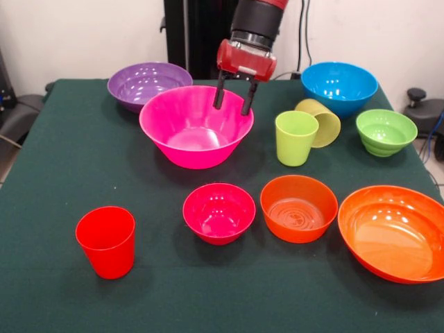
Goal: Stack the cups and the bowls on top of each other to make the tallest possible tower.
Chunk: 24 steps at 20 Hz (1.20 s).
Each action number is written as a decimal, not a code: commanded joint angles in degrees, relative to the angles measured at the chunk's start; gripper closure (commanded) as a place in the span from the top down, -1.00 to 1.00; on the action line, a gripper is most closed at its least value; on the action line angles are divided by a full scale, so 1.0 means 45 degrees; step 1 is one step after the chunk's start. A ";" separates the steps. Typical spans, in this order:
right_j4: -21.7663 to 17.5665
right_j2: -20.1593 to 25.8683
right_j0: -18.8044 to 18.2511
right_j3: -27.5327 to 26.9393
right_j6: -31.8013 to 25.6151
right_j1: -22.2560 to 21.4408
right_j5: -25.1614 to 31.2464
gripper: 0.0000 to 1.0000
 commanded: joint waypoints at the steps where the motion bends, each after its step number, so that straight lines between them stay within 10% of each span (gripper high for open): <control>1: -0.2278 0.2791 -0.0970 0.0173 0.1337 -0.1893 0.1656 1.00; 9: -0.3435 0.3126 -0.1625 0.0521 0.1310 -0.2613 0.1636 1.00; 24: -0.2369 0.2386 -0.0723 -0.0508 0.0526 -0.0455 0.0567 1.00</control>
